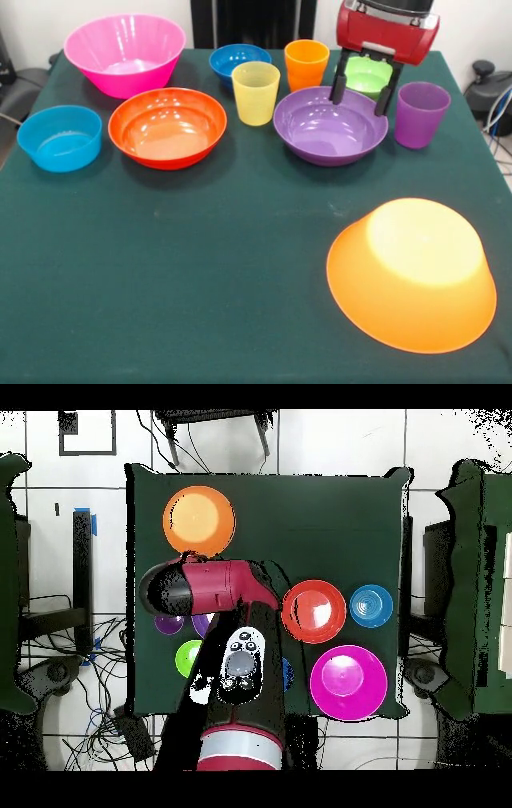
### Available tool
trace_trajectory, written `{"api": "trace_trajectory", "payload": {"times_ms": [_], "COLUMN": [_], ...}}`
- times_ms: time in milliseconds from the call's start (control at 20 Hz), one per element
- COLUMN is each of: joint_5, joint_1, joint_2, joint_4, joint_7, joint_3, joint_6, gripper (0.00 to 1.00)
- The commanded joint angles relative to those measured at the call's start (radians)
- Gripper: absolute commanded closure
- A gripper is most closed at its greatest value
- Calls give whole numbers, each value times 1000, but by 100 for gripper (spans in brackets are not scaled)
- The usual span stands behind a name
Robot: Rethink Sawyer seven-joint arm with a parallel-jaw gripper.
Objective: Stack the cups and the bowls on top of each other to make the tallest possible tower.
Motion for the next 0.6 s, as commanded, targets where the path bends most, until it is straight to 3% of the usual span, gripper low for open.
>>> {"api": "trace_trajectory", "payload": {"times_ms": [50,400,600], "joint_5": [-128,-136,-137], "joint_1": [-177,-179,-195], "joint_2": [-84,-88,-79], "joint_4": [133,108,96], "joint_7": [-220,-108,-94], "joint_3": [237,209,223], "joint_6": [-149,-86,-64], "gripper": [0,0,0]}}
